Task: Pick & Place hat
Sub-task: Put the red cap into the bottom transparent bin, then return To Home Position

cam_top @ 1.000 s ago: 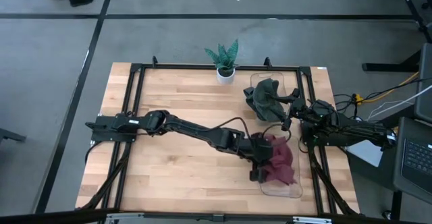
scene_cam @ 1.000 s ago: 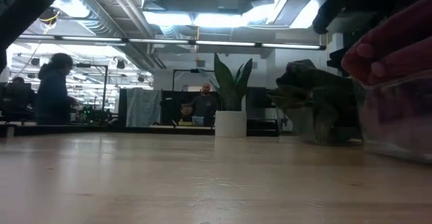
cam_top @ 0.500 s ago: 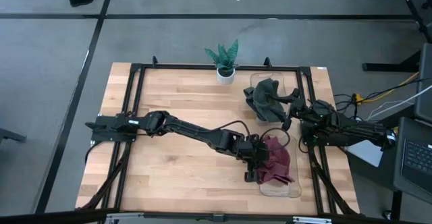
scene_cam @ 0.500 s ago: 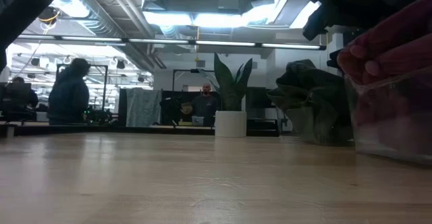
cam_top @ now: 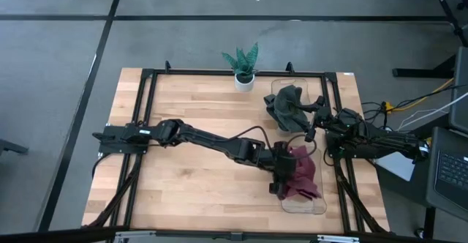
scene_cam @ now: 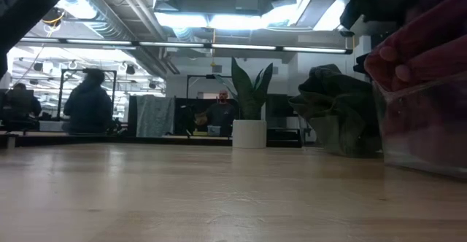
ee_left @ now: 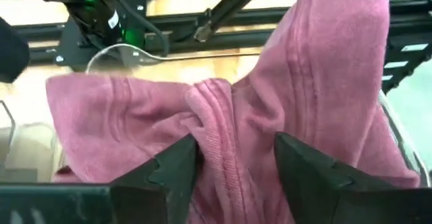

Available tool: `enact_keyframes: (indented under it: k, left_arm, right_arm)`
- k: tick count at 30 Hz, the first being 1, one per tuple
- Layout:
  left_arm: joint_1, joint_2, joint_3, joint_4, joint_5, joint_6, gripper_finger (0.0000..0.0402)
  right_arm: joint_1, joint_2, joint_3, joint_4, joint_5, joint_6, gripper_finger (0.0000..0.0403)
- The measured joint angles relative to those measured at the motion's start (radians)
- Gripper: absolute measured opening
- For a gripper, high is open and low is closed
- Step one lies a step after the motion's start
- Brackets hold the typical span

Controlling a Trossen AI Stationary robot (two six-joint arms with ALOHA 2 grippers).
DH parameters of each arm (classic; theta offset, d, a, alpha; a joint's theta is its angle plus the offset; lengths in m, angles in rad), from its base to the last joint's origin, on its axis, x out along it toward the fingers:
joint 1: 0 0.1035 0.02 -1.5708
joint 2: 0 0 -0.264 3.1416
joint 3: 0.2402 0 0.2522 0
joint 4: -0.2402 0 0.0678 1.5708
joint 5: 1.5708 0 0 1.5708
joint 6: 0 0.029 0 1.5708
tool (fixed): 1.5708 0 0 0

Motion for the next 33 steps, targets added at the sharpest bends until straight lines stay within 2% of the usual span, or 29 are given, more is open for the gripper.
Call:
enact_keyframes:
  k: [4,10,17,20,26,29,33]
  left_arm:
    - [-0.001,-0.011,0.000,0.000,0.003,0.025,0.0201]
    - [-0.005,-0.039,0.000,0.045,0.000,0.077,0.0200]
    - [-0.008,-0.069,0.000,0.172,-0.035,0.094,0.0209]
    - [-0.008,-0.095,0.001,0.175,-0.064,0.111,0.0219]
    - [-0.020,-0.202,0.000,0.019,-0.185,0.200,0.0231]
    - [-0.024,-0.263,-0.011,-0.055,-0.215,0.233,0.0231]
    - [-0.021,-0.361,-0.102,-0.109,-0.241,0.267,0.0231]
  right_arm:
    - [0.000,0.000,0.000,0.000,0.000,0.000,0.0264]
    - [0.000,0.000,0.000,0.000,0.000,0.000,0.0264]
    - [0.000,0.000,0.000,0.000,0.000,0.000,0.0264]
    - [0.000,0.000,0.000,0.000,0.000,0.000,0.0264]
    - [0.000,0.000,0.000,0.001,0.000,0.000,0.0264]
    - [0.000,0.000,0.000,0.000,0.000,0.000,0.0264]
    - [0.000,0.000,0.000,0.000,0.000,0.000,0.0264]
